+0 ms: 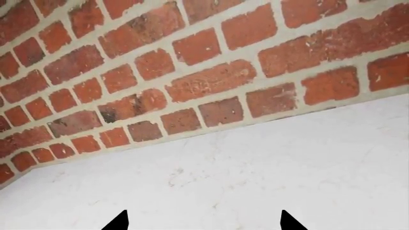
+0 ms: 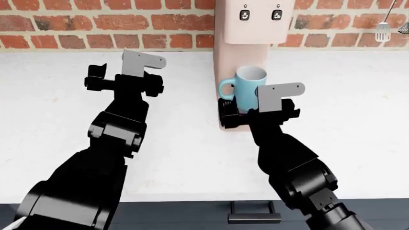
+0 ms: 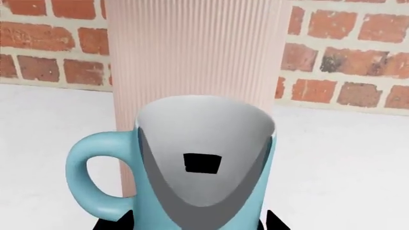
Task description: Pick the mug from the cabinet, place it under the coffee machine dispenser, and press the start button.
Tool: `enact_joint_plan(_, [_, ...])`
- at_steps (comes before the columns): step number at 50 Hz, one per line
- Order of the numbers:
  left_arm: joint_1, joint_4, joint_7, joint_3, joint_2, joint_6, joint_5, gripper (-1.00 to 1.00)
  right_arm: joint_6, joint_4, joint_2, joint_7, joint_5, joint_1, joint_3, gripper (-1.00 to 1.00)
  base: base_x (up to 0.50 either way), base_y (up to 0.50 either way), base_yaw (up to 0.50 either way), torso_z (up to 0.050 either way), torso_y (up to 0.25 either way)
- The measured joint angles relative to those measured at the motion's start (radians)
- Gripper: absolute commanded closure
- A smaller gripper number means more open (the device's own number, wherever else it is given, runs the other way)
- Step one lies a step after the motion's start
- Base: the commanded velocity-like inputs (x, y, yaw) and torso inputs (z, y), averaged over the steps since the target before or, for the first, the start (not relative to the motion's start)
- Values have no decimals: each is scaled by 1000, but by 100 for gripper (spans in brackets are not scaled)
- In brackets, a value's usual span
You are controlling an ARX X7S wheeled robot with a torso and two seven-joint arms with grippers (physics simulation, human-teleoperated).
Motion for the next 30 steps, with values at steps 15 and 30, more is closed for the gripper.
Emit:
enact_joint_plan(15, [0, 0, -1, 2, 0, 0, 0, -100, 43, -121, 43, 35, 40, -38, 7, -100, 0, 0, 0, 0, 0])
enact_joint_plan(30, [0, 0, -4, 5, 0, 1, 0, -100, 103, -330, 117, 104, 104, -113, 38, -100, 0, 0, 0, 0, 0])
